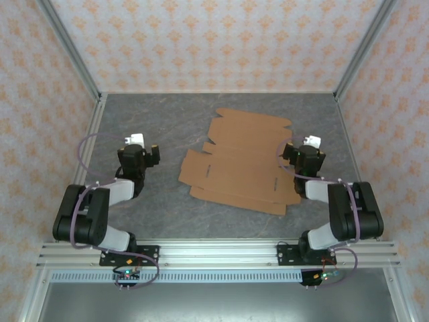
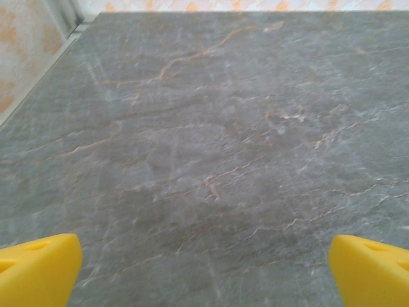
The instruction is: Fold the paper box
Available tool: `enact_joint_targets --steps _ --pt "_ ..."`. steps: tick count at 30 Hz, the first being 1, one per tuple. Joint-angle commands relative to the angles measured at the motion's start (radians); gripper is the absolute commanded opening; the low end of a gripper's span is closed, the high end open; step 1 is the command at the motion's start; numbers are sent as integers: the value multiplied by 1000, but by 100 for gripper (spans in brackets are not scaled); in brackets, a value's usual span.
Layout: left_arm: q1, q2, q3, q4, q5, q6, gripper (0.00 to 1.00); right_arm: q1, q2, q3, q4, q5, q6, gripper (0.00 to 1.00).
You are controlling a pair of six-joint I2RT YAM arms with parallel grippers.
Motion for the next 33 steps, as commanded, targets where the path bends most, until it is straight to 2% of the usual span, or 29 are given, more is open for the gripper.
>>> enact_joint_targets --steps 1,5,7,9,10,12,15,18,23,26,33 --pt "7 -106 86 -217 -126 -59 100 -4 -122 34 -127 75 46 99" --pt "7 -203 111 -322 -94 -126 100 -4 -299 94 -383 149 218 99" --pt "7 -247 141 -401 -12 -203 100 -4 -359 189 -660 177 364 99" --pt "2 -266 168 -451 126 -292 99 1 -381 262 -879 103 448 99" --pt "-14 -270 186 -484 178 -337 96 12 -389 277 -962 41 465 96" --pt "-75 -273 224 -548 209 -396 95 28 -403 303 -1129 -5 460 94" --pt "-208 -275 281 -645 145 -396 94 23 -427 330 -1339 54 436 94" --pt "-285 -276 301 -669 116 -409 94 13 -455 268 -1318 -19 501 92" --pt "-353 -280 309 -668 108 -421 94 9 -334 269 -1358 -59 494 86" --pt "-370 -282 317 -690 98 -417 95 9 -302 242 -1332 -71 500 79" --pt "-377 -316 300 -707 84 -422 95 4 -151 226 -1235 -192 499 63"
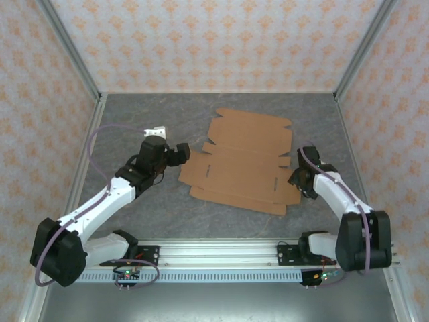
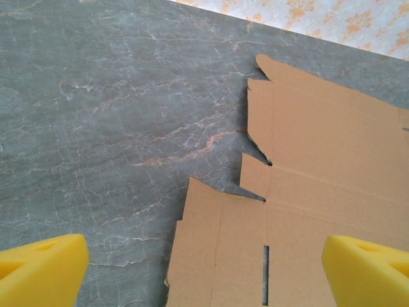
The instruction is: Fold the paper box
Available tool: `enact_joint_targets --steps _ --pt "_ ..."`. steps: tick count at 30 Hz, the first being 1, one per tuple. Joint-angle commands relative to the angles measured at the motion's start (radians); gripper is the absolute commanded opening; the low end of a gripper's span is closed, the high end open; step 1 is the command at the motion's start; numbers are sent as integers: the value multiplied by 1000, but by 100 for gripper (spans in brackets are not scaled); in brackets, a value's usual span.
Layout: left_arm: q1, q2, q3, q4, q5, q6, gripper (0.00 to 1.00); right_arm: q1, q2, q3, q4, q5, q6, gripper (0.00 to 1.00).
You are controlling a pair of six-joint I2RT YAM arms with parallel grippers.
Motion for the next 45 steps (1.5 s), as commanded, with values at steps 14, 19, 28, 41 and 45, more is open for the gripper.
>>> enact_joint_targets --steps 14,19,28,41,45 --pt "-5 -144 11 -158 -83 6 95 -4 -112 79 25 -202 -90 0" --pt "-5 -207 61 -201 -56 16 95 34 -223 257 -20 -403 -161 0" --pt "-36 -175 199 -207 64 110 88 95 -130 595 -96 -705 -368 0" --pt "-60 -27 483 -353 231 368 81 112 41 778 -203 -978 -597 0" --pt "-62 65 602 -388 298 462 79 114 116 827 -211 -896 -645 0"
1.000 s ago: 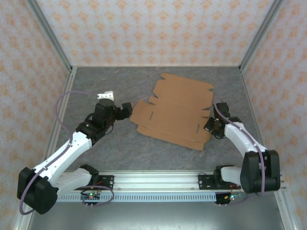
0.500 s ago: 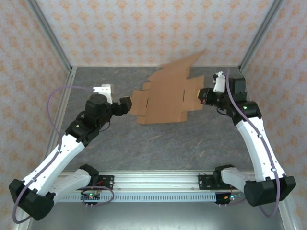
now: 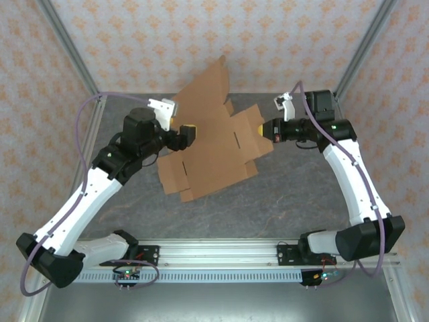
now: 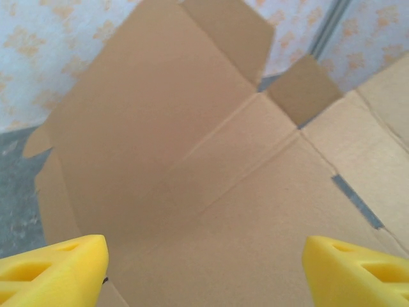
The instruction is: Fold the paper box
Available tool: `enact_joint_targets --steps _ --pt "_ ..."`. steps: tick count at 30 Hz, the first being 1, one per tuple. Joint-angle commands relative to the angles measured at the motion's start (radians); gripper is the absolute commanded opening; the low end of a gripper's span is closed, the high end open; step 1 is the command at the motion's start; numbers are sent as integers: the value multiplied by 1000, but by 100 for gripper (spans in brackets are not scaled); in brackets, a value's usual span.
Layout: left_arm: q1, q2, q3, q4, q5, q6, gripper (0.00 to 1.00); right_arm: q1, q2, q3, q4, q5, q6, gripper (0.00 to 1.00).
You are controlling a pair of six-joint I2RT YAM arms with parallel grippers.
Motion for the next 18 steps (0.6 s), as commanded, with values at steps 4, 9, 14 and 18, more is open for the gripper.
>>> enact_joint_targets --steps 4,9,14,18 --pt "-10 205 297 -147 181 206 78 13 140 171 -93 26 -203 0" --pt "-26 424 682 -381 260 330 77 17 211 328 -177 -58 -312 0" --pt "-28 623 1023 -563 332 421 78 45 232 437 -256 -95 -415 0" --pt "-29 723 1184 -632 393 466 80 49 227 465 -278 -106 -455 0"
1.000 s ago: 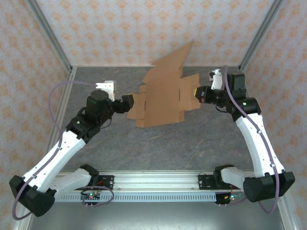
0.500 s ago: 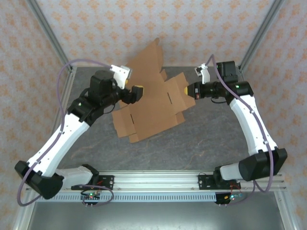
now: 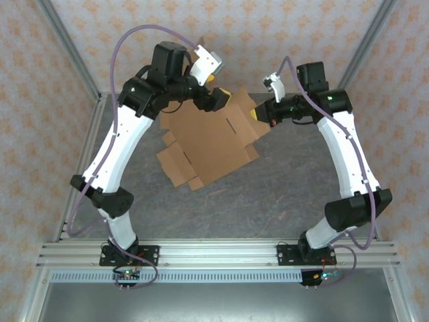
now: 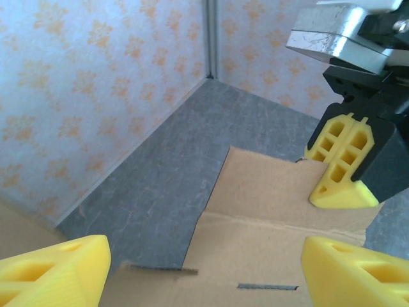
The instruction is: Fold the paper box
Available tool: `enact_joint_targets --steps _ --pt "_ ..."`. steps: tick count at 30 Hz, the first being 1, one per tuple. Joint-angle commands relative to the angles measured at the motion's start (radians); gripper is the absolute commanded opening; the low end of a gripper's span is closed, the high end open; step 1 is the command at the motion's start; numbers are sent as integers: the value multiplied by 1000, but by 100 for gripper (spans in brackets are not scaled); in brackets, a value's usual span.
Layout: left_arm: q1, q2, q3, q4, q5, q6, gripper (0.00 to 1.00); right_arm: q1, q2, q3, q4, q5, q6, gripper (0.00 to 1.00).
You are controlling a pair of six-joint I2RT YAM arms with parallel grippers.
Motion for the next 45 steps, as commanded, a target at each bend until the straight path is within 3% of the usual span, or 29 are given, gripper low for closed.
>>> enact_joint_targets --steps 1,9,15,21,26,33,45 --pt "-9 58 109 -150 92 85 80 4 -15 49 -56 -50 -98 0" --pt "-26 99 174 -179 144 171 82 21 -40 92 -86 -40 -128 0" --pt "-80 100 190 -198 45 234 81 81 -35 144 -139 60 -162 0" --pt "-83 98 206 -235 41 280 74 85 -32 184 -169 57 -179 0" --pt "-83 98 208 -243 107 293 59 85 -39 192 -179 57 -199 0" --pt "-83 112 209 -236 159 292 46 85 -42 189 -177 56 -212 0" --pt "-83 113 209 -190 168 265 1 84 -36 179 -117 51 -177 0"
